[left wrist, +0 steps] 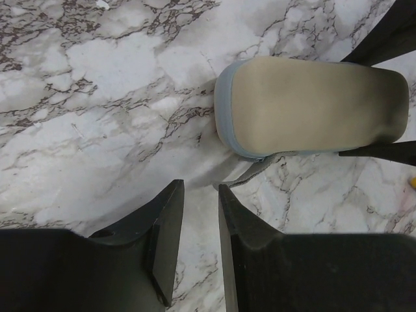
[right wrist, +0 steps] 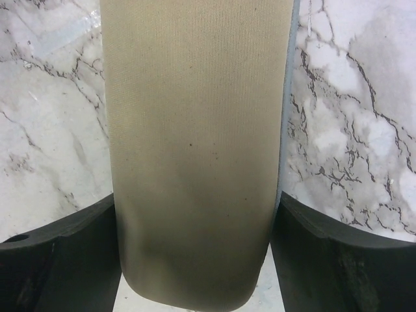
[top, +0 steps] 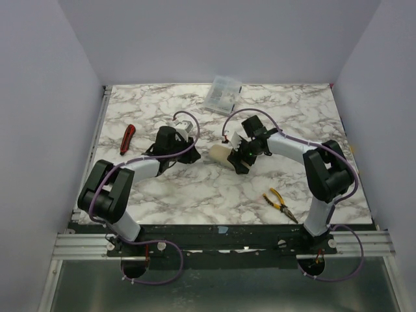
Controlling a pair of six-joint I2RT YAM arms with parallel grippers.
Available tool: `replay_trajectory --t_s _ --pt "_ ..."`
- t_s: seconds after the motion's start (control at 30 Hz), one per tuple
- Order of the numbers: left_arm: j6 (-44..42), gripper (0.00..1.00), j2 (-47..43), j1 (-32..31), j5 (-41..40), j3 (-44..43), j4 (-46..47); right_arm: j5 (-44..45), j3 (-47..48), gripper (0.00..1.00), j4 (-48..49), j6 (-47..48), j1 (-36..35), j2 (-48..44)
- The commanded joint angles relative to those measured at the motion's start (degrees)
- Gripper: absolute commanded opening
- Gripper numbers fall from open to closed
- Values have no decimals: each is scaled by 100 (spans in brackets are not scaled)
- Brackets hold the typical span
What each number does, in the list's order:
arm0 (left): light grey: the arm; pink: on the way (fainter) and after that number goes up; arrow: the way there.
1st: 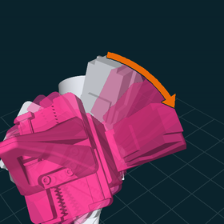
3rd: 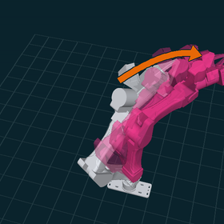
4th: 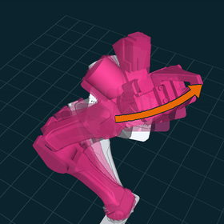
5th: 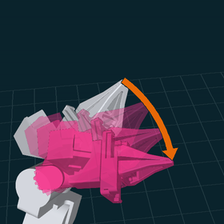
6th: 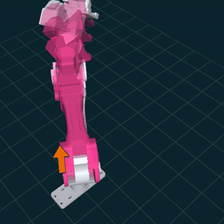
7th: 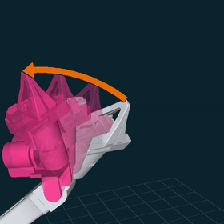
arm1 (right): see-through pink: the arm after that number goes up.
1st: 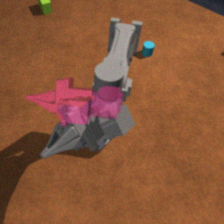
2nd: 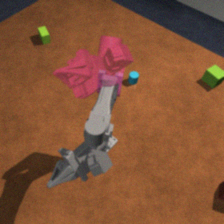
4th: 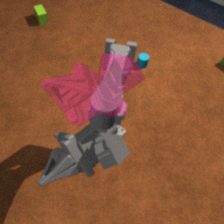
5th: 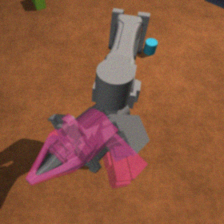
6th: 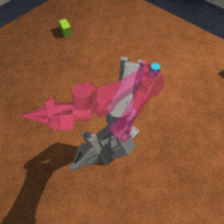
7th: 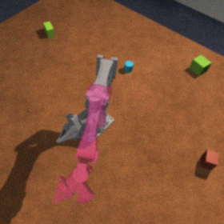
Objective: Open the umbrella
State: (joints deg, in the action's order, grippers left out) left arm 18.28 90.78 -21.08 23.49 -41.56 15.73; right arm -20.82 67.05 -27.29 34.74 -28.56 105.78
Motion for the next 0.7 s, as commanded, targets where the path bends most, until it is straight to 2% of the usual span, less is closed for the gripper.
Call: replay_trajectory --t_s 0.0,0.37,0.67 --pt "-8 29 276 -235 -183 -107 285 -294 72 76 -261 129 -54 152" --pt "-145 28 591 -572 -10 -165 590 -449 224 63 -446 163 -55 376" --pt "117 27 720 -678 166 28 953 -649 301 54 -629 98 -44 514"
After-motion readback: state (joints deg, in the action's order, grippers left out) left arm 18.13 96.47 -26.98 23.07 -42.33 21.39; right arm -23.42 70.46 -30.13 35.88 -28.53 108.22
